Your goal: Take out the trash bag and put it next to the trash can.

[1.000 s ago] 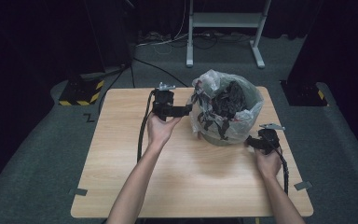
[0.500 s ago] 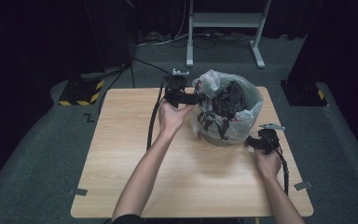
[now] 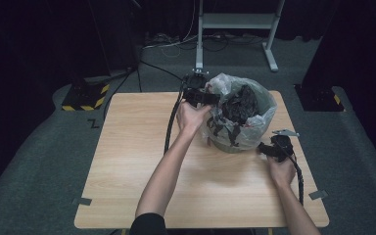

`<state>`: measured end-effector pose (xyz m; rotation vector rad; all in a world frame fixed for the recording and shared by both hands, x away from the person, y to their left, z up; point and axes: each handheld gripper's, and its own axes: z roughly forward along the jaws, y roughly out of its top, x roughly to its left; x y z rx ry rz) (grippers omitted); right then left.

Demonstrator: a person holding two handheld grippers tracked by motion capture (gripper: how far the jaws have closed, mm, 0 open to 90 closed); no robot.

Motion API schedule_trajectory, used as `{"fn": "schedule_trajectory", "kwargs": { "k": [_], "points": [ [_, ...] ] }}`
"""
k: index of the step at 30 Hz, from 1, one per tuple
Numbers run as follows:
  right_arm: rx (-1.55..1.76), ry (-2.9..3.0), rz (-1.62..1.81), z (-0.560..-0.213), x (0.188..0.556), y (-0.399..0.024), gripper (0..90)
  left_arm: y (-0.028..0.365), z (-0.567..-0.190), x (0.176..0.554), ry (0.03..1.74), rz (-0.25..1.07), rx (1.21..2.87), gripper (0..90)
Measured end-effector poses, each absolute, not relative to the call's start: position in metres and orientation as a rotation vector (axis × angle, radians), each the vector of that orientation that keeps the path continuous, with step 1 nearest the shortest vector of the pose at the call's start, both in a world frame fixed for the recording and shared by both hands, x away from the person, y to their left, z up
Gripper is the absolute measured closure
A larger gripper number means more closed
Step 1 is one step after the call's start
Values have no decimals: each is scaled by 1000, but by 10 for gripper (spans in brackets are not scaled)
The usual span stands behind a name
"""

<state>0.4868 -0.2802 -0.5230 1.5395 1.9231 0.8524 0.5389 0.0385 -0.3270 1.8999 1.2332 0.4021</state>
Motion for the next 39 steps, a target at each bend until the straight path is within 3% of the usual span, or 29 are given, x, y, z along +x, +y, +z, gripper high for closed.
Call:
{"fn": "schedule_trajectory", "kwargs": {
  "k": [3,10,15,19,23,39],
  "points": [
    [1538,1925,851,-523,487,-280,299,33,-329,542,1240,430,1944,474],
    [1535,1936,861,-523,487,-280,297,31,-330,542,1229,544,2007,753],
    [1513,1954,868,-523,488,-280,296,32,-323,537,1178,587,2000,869],
    [1535,1980,844,-519,488,-284,363,32,-317,532,1128,602,2002,875],
    [1606,1981,902,-506,483,-296,370,35,-317,531,1116,563,1988,875],
    [1524,1964,1192,-386,463,-314,393,37,-326,530,1105,466,1962,870]
  ]
}}
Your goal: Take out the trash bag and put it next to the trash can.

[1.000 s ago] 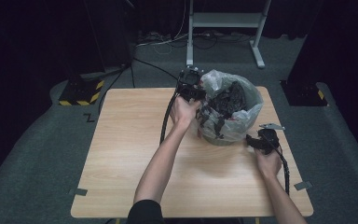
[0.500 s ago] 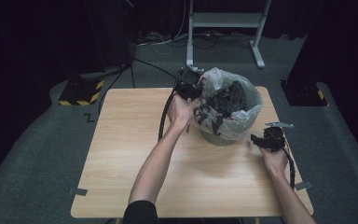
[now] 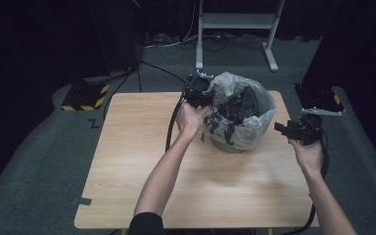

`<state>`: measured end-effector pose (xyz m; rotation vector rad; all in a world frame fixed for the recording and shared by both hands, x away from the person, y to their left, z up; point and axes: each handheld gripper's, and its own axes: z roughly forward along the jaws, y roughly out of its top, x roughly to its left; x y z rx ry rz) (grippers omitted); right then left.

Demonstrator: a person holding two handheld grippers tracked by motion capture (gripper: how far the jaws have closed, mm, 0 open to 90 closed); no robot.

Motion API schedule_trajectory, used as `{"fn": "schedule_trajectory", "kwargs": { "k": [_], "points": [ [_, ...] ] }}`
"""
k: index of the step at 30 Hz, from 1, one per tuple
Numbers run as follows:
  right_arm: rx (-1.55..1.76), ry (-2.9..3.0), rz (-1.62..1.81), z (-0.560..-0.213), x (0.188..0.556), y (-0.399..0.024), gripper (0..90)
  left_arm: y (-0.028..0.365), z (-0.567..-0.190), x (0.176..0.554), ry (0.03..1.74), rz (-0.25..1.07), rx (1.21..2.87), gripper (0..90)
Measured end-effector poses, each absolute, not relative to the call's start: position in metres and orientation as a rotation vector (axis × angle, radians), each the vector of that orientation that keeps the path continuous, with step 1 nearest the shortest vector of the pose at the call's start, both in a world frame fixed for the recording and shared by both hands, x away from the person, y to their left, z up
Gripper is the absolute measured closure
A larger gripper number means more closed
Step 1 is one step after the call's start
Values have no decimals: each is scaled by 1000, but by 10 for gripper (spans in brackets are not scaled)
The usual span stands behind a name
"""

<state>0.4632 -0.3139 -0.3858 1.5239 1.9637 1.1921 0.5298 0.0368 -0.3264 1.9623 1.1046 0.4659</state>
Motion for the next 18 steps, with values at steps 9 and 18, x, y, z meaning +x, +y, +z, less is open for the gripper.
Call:
{"fn": "schedule_trajectory", "kwargs": {
  "k": [9,18],
  "points": [
    [1468,1910,1295,-332,470,-309,433,36,-328,530,1096,449,1957,868],
    [1485,1999,1098,-316,513,-270,484,31,-326,529,1079,435,1959,868]
  ]
}}
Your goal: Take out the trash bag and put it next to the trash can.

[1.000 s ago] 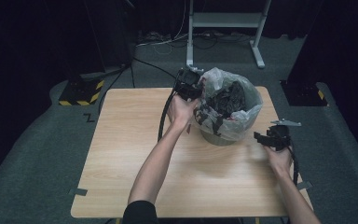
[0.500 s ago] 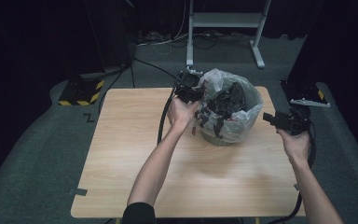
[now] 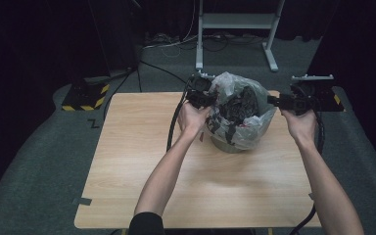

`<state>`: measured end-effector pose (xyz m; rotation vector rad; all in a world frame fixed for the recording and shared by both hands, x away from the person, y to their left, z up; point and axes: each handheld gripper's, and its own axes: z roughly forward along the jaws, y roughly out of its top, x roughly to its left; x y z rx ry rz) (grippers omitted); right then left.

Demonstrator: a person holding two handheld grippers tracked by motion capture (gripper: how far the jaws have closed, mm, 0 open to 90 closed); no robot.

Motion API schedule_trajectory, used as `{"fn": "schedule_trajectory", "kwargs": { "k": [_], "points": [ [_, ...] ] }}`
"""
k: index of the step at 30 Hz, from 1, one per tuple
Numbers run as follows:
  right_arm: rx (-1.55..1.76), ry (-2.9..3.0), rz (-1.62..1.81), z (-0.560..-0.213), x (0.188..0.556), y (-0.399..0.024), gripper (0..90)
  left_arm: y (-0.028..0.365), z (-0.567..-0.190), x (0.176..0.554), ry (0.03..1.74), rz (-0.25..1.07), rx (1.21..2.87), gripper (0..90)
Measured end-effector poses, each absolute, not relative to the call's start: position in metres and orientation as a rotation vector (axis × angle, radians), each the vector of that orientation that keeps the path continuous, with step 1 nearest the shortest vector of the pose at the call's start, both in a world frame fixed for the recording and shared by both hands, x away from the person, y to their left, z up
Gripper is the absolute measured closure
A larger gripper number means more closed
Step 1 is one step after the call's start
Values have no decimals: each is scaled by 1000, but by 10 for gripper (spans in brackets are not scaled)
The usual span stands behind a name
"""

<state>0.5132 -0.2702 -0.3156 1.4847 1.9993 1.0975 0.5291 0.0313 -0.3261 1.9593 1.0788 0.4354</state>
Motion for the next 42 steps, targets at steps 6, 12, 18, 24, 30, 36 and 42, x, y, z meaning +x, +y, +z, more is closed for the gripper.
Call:
{"fn": "schedule_trajectory", "kwargs": {
  "k": [6,12,18,24,30,36,42],
  "points": [
    [1499,2045,984,-320,527,-263,670,29,-325,527,1061,433,1962,868],
    [1445,2049,960,-316,524,-261,876,24,-321,526,1035,428,1956,862],
    [1401,2086,981,-310,523,-252,900,17,-321,525,1008,407,1953,854],
    [1352,2132,1044,-301,521,-238,900,9,-319,524,962,370,1957,842],
    [1317,2188,1080,-296,522,-219,900,-5,-322,523,889,346,1992,785],
    [1295,2223,1094,-296,524,-202,900,-10,-325,524,844,291,2001,639],
    [1272,2262,1106,-299,526,-185,900,-12,-328,523,813,256,2009,465]
  ]
}}
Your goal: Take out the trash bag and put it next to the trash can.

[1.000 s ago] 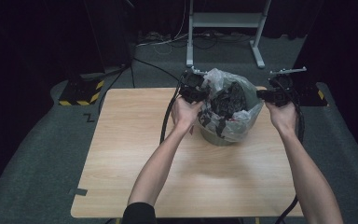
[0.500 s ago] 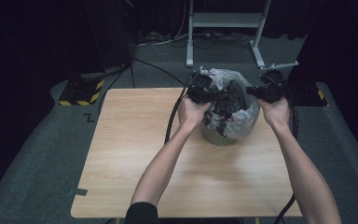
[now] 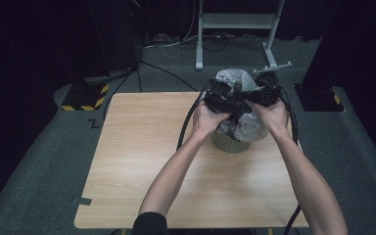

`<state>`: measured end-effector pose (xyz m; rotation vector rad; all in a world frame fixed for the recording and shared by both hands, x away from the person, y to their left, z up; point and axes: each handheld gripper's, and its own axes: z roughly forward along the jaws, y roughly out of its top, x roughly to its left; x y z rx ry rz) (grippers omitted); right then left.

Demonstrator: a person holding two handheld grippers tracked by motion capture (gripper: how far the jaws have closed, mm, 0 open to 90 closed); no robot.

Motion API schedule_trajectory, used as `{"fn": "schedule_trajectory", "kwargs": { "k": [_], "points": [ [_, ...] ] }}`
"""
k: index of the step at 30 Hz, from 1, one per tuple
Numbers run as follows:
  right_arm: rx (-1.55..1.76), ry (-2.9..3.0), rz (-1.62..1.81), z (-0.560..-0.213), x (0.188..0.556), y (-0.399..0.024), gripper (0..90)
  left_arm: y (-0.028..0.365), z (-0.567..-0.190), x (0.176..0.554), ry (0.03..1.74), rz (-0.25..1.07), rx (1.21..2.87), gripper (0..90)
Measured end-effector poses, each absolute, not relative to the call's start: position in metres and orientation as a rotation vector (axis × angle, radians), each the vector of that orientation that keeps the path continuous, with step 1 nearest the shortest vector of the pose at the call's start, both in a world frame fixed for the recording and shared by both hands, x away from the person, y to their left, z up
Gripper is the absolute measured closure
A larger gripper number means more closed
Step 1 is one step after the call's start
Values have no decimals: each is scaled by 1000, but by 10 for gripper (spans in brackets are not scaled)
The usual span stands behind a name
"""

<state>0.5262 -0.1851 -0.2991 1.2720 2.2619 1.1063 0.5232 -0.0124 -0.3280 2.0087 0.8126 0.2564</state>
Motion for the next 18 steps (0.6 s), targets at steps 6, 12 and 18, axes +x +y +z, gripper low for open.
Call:
{"fn": "schedule_trajectory", "kwargs": {
  "k": [6,12,18],
  "points": [
    [1267,2287,1154,-300,526,-177,900,-18,-330,523,806,291,2020,428],
    [1266,2304,1196,-298,523,-172,900,-26,-332,521,823,377,2043,527],
    [1277,2309,1217,-299,522,-174,889,-31,-332,520,835,463,2062,724]
  ]
}}
